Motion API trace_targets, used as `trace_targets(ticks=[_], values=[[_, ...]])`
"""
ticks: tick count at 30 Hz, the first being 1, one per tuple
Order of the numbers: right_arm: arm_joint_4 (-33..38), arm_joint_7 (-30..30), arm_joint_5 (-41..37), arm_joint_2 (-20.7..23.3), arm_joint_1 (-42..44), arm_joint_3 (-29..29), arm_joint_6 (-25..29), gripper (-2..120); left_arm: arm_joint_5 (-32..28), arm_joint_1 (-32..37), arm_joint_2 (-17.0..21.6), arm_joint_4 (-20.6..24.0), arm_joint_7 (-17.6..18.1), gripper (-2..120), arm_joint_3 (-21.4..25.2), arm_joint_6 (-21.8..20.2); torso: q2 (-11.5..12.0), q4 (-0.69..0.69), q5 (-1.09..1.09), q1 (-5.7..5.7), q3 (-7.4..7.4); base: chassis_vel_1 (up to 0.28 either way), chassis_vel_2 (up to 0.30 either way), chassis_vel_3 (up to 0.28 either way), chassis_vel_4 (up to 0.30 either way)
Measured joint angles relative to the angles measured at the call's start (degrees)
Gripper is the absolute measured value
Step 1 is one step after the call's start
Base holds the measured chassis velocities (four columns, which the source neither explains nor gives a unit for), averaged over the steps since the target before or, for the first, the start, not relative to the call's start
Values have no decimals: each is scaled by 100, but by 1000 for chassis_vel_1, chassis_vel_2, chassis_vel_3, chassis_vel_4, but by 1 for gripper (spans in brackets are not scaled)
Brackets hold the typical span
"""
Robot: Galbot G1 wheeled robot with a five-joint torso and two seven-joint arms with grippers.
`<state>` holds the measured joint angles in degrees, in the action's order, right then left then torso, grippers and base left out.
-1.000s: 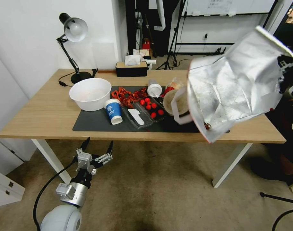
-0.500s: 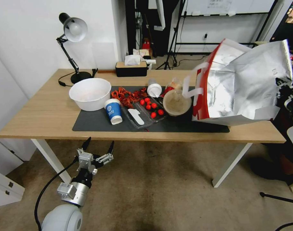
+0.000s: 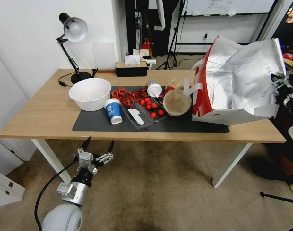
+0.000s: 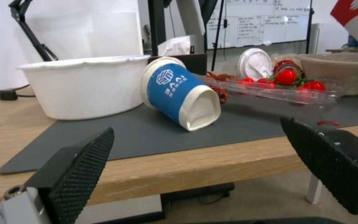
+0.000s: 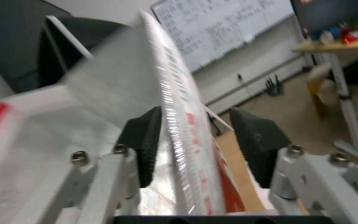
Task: Pick up the food delivery bag from the floor and place it on the table.
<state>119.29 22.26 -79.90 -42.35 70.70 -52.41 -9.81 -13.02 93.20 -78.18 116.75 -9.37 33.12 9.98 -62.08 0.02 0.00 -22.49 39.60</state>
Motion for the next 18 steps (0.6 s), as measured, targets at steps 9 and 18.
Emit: trace_targets(ticks=[9,18], values=[[6,-1704,773,-122,213,-127,1036,81,8,-10,-29,-10,77,100,-65,26,2,1,0,0,0,0,0,0,0],[1282,-3458,4013,-1714,2440,-407,1844,99,-114,-1,-44,-77,179,100,56,266,2,-3,-1,3,-2,0,0,0,0]])
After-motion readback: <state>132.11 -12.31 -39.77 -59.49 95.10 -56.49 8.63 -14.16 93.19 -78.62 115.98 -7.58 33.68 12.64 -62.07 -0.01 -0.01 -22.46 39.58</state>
